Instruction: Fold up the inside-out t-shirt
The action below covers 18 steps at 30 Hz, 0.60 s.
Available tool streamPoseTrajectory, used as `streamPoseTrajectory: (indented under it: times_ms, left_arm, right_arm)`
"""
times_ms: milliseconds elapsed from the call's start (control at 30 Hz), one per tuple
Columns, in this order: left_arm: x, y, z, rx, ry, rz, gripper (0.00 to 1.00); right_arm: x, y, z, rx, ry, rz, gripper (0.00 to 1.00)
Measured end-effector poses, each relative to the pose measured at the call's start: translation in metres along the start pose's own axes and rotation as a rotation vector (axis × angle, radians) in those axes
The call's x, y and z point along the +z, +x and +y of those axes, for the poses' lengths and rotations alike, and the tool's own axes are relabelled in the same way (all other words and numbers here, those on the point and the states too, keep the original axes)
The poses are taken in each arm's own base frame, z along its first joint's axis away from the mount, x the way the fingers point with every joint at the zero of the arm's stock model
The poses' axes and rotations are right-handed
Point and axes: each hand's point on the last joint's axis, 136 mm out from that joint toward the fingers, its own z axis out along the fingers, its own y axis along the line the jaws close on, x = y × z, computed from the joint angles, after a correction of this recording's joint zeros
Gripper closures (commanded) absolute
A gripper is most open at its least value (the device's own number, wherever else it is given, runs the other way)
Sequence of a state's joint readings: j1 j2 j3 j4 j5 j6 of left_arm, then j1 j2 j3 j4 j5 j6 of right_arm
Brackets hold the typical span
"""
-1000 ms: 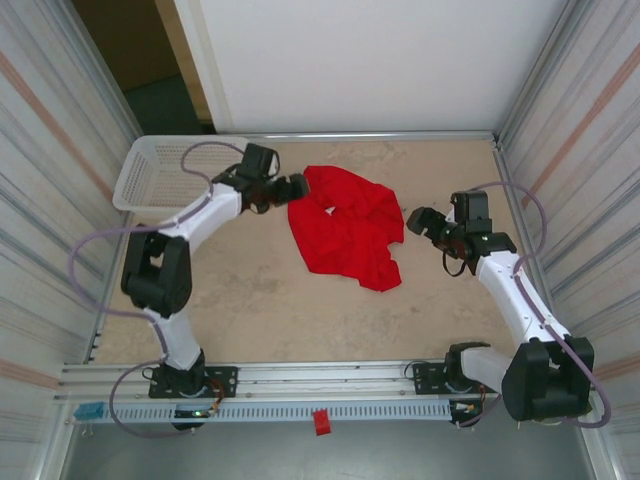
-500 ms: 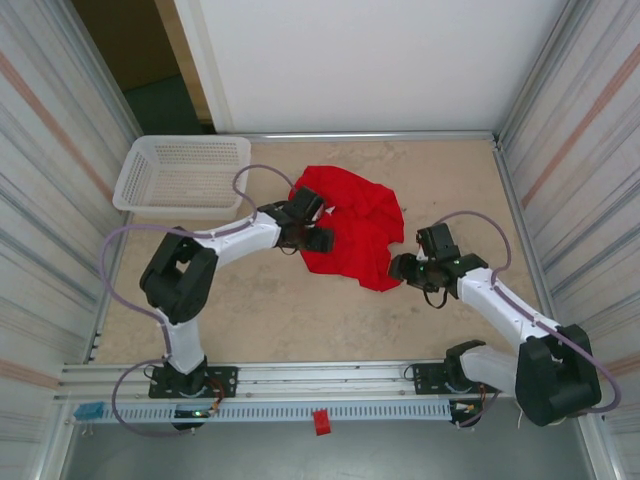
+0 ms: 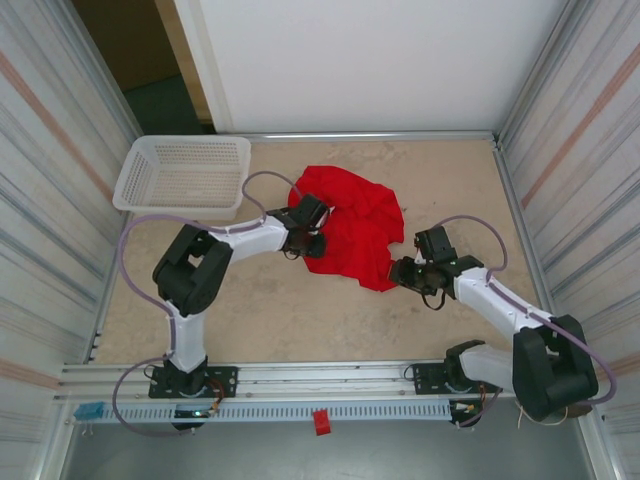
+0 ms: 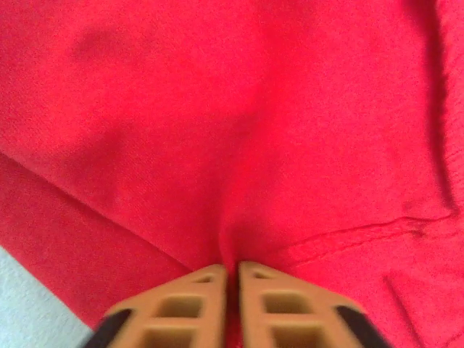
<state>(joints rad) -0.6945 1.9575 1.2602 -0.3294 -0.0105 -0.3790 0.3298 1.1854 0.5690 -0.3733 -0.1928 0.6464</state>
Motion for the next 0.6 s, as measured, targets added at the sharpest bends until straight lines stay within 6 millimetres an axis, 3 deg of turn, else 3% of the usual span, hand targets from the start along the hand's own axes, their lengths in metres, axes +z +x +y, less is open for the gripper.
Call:
streamPoseTrajectory:
  times_ms: [167,367,433,533,600]
  left_arm:
    - [-0.004,0.005,0.006,0.004,-0.008,-0.031,1.0]
    - [-0.034,0.02,0.032,-0.05,-0.033,-0.066,1.0]
    - [-0.045,0.015,0.037,-0.073,-0.029,-0.095,1.0]
    - [-0.056,0.008,0.039,-0.098,-0.023,-0.131,1.0]
    - [-0.06,0.005,0.039,-0.109,-0.018,-0.144,1.0]
  right_arm:
    - [0.007,0.002,0.002,0.01,-0.015,0.025,0.53]
    - [0.023,0.007,0.001,0.038,-0.019,0.062,0.55]
    - [0.03,0.012,0.001,0.052,-0.021,0.087,0.63]
    - [0.038,0.011,0.007,0.058,-0.047,0.093,1.0]
    - [0.041,0.013,0.009,0.071,-0.056,0.109,1.0]
